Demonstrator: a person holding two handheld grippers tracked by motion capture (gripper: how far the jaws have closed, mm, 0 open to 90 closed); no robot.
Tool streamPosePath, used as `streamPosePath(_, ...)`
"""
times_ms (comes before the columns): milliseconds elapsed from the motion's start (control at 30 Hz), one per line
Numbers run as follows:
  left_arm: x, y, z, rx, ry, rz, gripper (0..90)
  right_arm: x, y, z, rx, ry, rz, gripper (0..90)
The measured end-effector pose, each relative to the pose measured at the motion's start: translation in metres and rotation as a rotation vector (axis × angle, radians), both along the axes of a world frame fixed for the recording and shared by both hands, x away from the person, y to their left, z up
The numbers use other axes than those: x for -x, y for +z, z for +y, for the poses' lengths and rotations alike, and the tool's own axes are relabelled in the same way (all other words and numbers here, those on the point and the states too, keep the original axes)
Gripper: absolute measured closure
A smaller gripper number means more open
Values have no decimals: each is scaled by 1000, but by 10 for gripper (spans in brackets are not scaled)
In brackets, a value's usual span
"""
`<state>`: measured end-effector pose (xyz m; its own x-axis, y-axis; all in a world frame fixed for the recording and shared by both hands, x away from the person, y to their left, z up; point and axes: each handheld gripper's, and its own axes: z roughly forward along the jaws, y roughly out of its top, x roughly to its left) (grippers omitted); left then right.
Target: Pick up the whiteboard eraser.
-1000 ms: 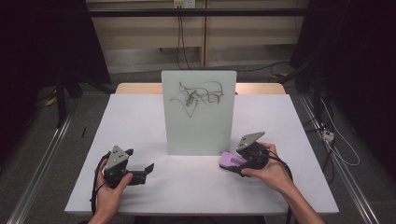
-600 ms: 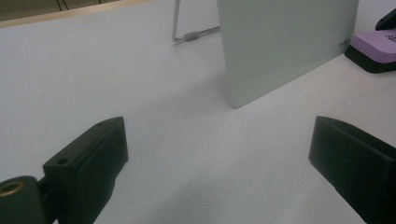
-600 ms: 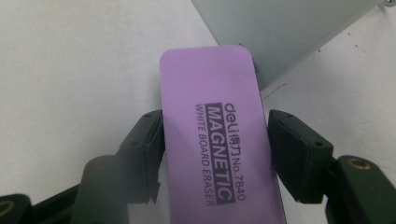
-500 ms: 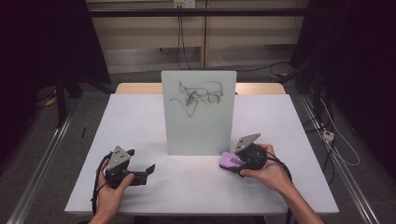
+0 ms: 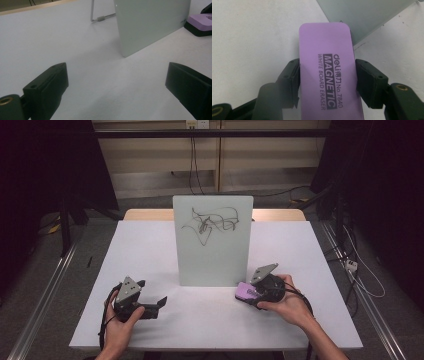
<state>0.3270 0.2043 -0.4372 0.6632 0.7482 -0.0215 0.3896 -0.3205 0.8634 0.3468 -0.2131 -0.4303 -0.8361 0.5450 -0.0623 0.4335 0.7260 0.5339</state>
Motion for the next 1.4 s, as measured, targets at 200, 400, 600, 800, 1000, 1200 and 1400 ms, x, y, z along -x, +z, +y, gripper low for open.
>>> streamPosePath(200, 0, 0, 0, -2, -1, 2, 44, 1, 3, -2, -21, -8, -14, 406)
streamPosePath(400, 0, 0, -1, -7, -9, 0, 45, 4, 7, -6, -54, -23, -37, 408)
streamPosePath(600, 1, 0, -2, -3, -18, 3, 45, 7, 11, -10, -102, -34, -45, 408)
streamPosePath(800, 0, 0, -2, 0, -29, 3, 44, 6, 7, -9, -127, -43, -28, 409)
streamPosePath(1000, 0, -1, -1, 3, -30, 8, 44, 9, 11, -8, -171, -44, -48, 409)
streamPosePath(1200, -1, 0, -1, 3, -30, 2, 44, 12, 14, -6, -201, -41, -73, 409)
streamPosePath(1400, -1, 0, -1, -1, -28, 1, 45, 13, 16, -9, -227, -42, -99, 410)
